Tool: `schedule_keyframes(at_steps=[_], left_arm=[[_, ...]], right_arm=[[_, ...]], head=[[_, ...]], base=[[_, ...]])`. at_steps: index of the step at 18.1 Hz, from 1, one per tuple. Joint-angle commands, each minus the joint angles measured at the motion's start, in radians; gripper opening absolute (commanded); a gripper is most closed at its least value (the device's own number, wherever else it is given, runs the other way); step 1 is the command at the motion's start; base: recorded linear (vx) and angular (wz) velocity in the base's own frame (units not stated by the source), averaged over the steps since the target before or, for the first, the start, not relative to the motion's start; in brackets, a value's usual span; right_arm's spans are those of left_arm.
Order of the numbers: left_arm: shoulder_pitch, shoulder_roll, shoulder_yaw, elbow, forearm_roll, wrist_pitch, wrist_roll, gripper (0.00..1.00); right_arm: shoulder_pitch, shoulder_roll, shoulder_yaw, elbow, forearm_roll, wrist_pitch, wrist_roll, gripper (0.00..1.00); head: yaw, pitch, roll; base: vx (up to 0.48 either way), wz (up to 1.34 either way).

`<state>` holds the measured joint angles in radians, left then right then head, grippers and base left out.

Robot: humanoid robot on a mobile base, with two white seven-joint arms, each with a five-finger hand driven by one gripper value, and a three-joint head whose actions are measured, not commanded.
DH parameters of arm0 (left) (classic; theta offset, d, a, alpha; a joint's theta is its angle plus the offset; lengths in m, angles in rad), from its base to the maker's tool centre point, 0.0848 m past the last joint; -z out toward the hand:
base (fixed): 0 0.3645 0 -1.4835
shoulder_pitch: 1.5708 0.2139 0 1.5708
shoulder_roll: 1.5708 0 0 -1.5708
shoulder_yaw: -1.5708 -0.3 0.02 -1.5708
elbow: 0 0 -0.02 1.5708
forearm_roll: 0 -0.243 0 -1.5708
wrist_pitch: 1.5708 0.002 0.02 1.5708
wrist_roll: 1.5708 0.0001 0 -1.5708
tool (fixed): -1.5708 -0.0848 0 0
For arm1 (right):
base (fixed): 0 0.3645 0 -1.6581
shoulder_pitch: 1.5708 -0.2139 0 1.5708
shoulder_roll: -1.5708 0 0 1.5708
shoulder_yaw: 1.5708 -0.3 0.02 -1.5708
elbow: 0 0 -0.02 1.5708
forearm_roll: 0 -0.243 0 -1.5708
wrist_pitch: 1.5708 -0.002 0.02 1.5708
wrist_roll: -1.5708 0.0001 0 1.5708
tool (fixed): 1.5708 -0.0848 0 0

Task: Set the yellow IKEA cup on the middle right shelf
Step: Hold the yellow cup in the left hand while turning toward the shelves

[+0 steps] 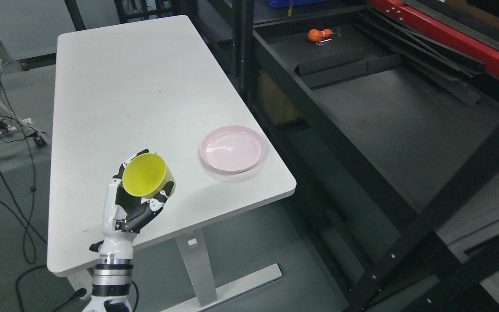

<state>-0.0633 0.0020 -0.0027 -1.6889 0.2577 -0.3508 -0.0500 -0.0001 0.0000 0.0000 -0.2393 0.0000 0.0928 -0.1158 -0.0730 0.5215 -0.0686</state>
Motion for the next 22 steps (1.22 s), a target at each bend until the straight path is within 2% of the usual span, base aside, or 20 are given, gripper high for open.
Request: schedule_keyframes(at_steps=[1, 11, 22], left_arm=[[0.007, 0.015, 0.004, -0.020, 0.000, 0.001, 0.001, 0.00], [0.005, 0.015, -0.016, -0.025, 0.000, 0.003, -0.001, 0.00], [-0.044, 0.015, -0.187, -0.025, 0.000, -0.008, -0.002, 0.00]], right_arm=[[0.014, -0.017, 0.017, 0.000, -0.025, 0.001, -0.001, 0.99], [0.014, -0.017, 0.017, 0.000, -0.025, 0.001, -0.001, 0.99], [0.014, -0.017, 0.017, 0.000, -0.025, 0.001, -0.001, 0.99]], head=[[0.0000, 0.000, 0.000], [0.0000, 0.000, 0.000], [0.0000, 0.000, 0.000]], base=[[-0.252, -0.49], [-0.262, -0.80], [-0.177, -0.80]])
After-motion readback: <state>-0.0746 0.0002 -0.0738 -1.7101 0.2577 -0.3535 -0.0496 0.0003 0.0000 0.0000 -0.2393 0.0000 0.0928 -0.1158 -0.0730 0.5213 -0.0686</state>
